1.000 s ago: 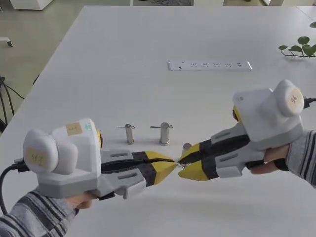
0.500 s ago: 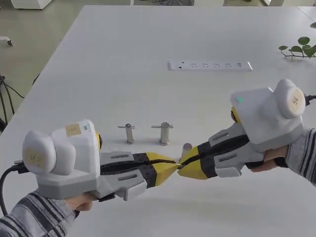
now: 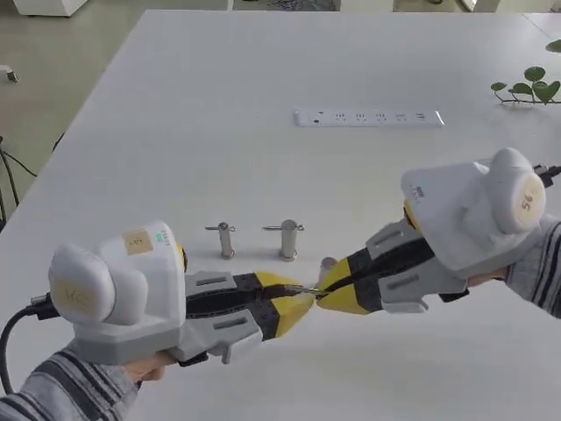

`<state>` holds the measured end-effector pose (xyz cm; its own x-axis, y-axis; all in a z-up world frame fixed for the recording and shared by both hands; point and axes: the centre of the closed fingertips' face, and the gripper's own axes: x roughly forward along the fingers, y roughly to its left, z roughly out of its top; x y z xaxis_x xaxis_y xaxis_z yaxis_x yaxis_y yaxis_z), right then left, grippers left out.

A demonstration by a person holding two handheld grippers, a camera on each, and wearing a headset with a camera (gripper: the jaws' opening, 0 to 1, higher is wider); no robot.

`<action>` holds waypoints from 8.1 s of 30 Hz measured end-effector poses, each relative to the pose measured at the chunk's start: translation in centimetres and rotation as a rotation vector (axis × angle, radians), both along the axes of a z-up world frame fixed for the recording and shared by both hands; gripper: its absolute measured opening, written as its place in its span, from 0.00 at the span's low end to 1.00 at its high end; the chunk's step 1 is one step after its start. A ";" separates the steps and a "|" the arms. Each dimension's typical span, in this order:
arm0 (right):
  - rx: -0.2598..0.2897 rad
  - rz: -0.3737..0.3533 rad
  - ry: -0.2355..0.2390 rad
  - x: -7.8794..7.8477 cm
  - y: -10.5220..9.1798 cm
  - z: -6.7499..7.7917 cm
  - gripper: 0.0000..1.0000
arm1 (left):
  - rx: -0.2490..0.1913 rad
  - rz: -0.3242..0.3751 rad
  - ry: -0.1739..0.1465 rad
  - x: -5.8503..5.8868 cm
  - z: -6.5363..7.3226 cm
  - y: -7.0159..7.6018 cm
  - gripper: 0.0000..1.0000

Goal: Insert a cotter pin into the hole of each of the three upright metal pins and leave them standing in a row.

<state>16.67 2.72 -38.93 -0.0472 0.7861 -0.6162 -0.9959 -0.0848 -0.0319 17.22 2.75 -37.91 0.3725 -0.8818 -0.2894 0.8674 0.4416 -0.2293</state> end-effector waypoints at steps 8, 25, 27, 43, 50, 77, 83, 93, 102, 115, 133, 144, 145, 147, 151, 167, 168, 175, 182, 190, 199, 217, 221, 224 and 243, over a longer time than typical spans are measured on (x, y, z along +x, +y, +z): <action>-0.007 -0.046 -0.017 1.6 -1.9 -0.2 0.00 | 0.049 0.078 -0.031 1.7 -1.3 -0.2 0.25; -0.072 -0.136 -0.029 4.8 -6.3 -3.7 0.00 | 0.251 0.210 -0.077 5.2 -6.0 -1.9 0.27; -0.076 -0.145 -0.026 5.1 -6.6 -4.1 0.00 | 0.281 0.233 -0.087 5.8 -6.6 -1.8 0.26; -0.101 -0.147 -0.027 6.6 -6.8 -6.3 0.00 | 0.270 0.270 -0.018 7.2 -8.4 -3.0 0.20; -0.104 -0.137 -0.023 6.7 -6.7 -6.6 0.00 | 0.246 0.284 0.022 7.3 -8.9 -3.4 0.17; -0.198 -0.074 -0.078 6.6 -5.9 -6.4 0.00 | 0.209 0.380 0.079 7.5 -9.8 -3.3 0.11; -0.218 -0.062 -0.092 6.8 -5.9 -6.5 0.00 | 0.225 0.374 0.055 7.5 -9.9 -3.3 0.11; -0.229 -0.057 -0.089 7.0 -4.8 -6.5 0.00 | 0.247 0.356 0.029 7.6 -10.0 -3.4 0.10; -0.233 -0.063 -0.090 7.2 -4.0 -6.7 0.00 | 0.229 0.371 0.041 7.7 -10.1 -3.4 0.10; -0.210 -0.143 -0.039 7.7 -4.4 -6.0 0.05 | 0.223 0.373 0.043 7.7 -10.1 -3.4 0.10; -0.207 -0.167 -0.029 7.5 -4.9 -6.0 0.00 | 0.215 0.376 0.044 7.7 -10.1 -3.5 0.10; -0.200 -0.162 -0.029 7.4 -4.1 -5.8 0.00 | 0.210 0.379 0.046 7.7 -10.1 -3.5 0.11; -0.199 -0.160 -0.030 7.4 -4.0 -5.8 0.00 | 0.210 0.379 0.047 7.7 -10.1 -3.5 0.11; -0.198 -0.154 -0.034 7.3 -3.9 -5.8 0.00 | 0.209 0.379 0.047 7.7 -10.1 -3.5 0.10; -0.198 -0.146 -0.044 7.2 -3.6 -5.6 0.00 | 0.208 0.379 0.049 7.7 -10.1 -3.5 0.10; -0.198 -0.158 -0.032 7.4 -3.2 -5.7 0.00 | 0.201 0.380 0.081 7.7 -10.2 -3.5 0.11; -0.199 -0.157 -0.032 7.4 -3.2 -5.8 0.00 | 0.199 0.381 0.084 7.7 -10.2 -3.5 0.11; -0.189 -0.173 -0.017 7.2 -3.0 -5.6 0.03 | 0.210 0.384 0.081 7.6 -10.1 -3.1 0.14; -0.170 -0.198 0.010 6.9 -1.9 -5.3 0.08 | 0.243 0.358 0.066 6.9 -9.8 -2.3 0.22; -0.171 -0.223 0.024 7.1 -1.4 -5.7 0.10 | 0.245 0.325 0.047 6.0 -8.9 -1.9 0.29; -0.166 -0.240 0.042 6.9 -1.1 -6.2 0.09 | 0.226 0.311 0.041 5.2 -7.6 -1.0 0.36; -0.163 -0.245 0.042 8.8 -2.3 -5.3 0.08 | 0.214 0.341 0.006 4.8 -5.4 2.4 0.52; -0.180 -0.239 0.033 9.3 -2.7 -5.4 0.08 | 0.218 0.369 0.012 5.2 -5.4 3.4 0.55; -0.202 -0.243 0.027 9.9 -3.1 -5.5 0.08 | 0.218 0.381 0.012 5.3 -5.2 4.0 0.57; -0.236 -0.245 0.001 12.2 -4.3 -6.0 0.08 | 0.244 0.415 0.004 5.1 -4.7 6.5 0.70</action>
<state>28.82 -1.59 -44.90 0.1247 0.6097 -0.7827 -0.9876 0.1523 -0.0387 22.33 9.24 -42.57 0.6773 -0.5648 -0.4715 0.6054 0.7920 -0.0791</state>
